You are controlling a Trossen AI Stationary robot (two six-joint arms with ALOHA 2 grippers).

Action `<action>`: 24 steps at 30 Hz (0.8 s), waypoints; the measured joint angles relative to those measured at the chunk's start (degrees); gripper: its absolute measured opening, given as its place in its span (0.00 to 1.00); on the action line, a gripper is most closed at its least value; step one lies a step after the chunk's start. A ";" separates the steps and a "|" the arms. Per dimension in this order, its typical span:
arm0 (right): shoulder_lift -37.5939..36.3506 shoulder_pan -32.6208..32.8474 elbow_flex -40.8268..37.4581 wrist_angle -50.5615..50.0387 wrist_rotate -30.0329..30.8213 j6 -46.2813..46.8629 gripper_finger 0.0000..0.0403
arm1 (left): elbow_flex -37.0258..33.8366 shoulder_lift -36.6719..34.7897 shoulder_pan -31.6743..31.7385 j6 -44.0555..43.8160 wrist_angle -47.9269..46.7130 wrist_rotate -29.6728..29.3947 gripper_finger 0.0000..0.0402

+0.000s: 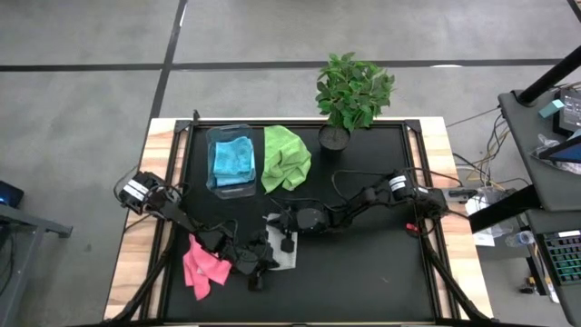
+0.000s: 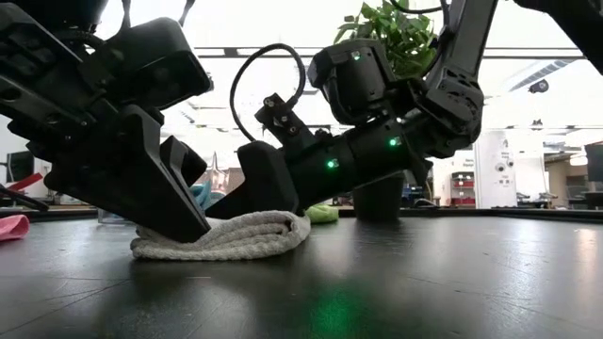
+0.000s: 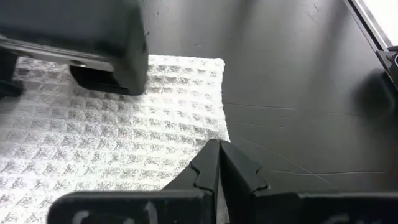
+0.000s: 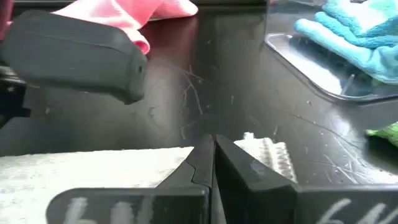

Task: Fold microfiber towels
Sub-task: Fold the white microfiber towel

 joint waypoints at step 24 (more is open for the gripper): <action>-15.40 0.14 -9.76 -2.94 -0.26 -7.36 0.02 | -0.72 -2.87 -0.13 0.51 -1.11 1.81 0.00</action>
